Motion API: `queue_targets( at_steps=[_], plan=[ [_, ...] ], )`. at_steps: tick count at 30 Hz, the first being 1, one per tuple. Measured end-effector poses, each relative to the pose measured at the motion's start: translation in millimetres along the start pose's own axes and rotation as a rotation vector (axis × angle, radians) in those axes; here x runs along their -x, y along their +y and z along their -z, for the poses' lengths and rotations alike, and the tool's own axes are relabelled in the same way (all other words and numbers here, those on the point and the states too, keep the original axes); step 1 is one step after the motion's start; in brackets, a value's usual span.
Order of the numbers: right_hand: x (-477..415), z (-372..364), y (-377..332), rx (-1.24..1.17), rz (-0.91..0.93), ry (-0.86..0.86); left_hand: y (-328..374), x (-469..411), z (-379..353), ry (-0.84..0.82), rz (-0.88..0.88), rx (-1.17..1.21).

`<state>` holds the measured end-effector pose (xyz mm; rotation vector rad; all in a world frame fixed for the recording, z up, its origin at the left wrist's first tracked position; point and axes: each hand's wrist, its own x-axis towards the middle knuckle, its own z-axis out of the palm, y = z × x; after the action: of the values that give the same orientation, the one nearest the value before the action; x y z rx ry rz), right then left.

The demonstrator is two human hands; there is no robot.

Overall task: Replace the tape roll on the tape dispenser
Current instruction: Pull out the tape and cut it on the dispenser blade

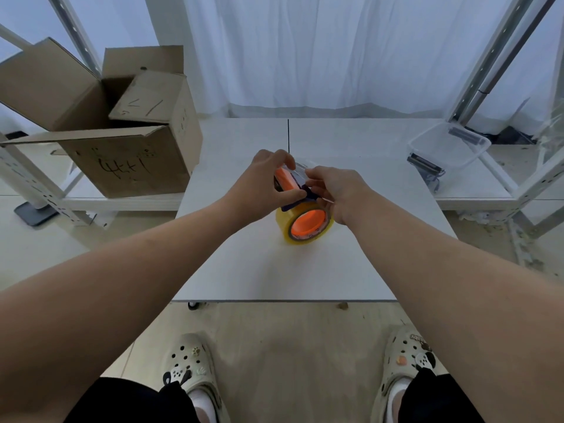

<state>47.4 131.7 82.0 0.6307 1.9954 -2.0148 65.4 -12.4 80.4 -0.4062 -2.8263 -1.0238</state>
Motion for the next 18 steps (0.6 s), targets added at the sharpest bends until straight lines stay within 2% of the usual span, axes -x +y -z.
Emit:
queue_targets(
  at_steps=[8, 14, 18],
  plan=[
    [1.1, 3.7, -3.8, -0.002, -0.19, -0.061, -5.4, -2.2, 2.9, -0.037, -0.006, -0.049],
    [-4.1, 16.2, -6.0, -0.141, -0.286, -0.163, -10.0, -3.4, 4.4, -0.057, 0.008, -0.042],
    [-7.1, 22.1, -10.3, -0.062, -0.293, -0.213, -21.1, -2.3, 10.3, -0.077, 0.014, -0.029]
  ],
)
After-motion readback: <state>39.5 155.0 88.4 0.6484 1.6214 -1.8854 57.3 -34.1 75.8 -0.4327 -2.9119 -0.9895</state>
